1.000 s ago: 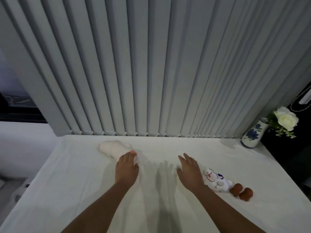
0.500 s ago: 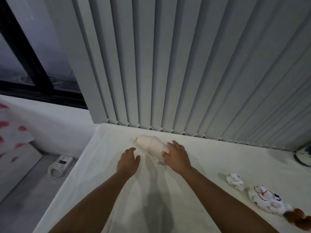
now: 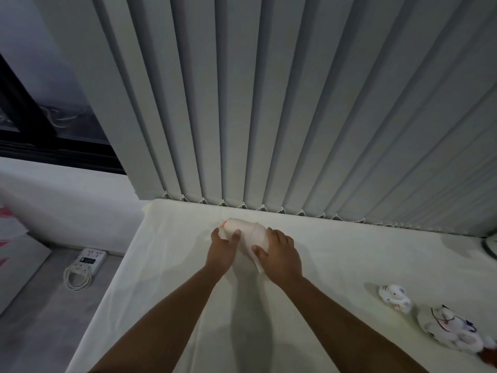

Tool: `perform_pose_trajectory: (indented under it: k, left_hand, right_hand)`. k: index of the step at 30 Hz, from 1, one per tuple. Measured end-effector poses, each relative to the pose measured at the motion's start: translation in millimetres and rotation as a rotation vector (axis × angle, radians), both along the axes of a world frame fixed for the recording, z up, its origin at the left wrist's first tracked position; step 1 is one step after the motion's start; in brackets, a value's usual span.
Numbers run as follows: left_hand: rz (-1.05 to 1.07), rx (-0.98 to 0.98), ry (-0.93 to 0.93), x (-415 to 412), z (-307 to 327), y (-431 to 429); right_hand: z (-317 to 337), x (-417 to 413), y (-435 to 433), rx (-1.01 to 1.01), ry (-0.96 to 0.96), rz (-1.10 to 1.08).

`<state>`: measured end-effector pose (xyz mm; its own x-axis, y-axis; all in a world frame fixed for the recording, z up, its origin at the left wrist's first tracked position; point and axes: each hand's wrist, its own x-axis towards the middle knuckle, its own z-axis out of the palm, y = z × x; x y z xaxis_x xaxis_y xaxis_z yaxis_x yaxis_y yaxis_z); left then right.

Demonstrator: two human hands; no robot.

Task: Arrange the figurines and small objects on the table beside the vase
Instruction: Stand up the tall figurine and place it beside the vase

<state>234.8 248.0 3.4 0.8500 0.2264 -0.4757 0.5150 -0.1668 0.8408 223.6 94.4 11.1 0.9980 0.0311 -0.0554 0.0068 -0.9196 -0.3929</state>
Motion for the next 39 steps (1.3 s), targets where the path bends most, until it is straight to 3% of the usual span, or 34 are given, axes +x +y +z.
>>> perform_pose_trajectory:
  k: [4, 14, 25, 33, 39]
  left_hand:
    - [0.089, -0.136, 0.031, 17, -7, -11]
    - [-0.003, -0.128, -0.051, 11, 4, -25]
    - [-0.219, -0.111, -0.066, -19, 21, -19]
    - [-0.328, -0.100, -0.153, -38, 46, -26]
    - [-0.340, -0.117, -0.252, -59, 64, -48]
  right_hand:
    - [-2, -7, -3, 0.098, -0.066, -0.046]
    - [-5, -23, -9, 0.273, -0.031, -0.150]
    - [1, -69, -12, 0.173, -0.154, -0.187]
    - [18, -80, -32, 0.321, -0.031, -0.208]
    - [19, -107, -38, 0.320, -0.112, -0.241]
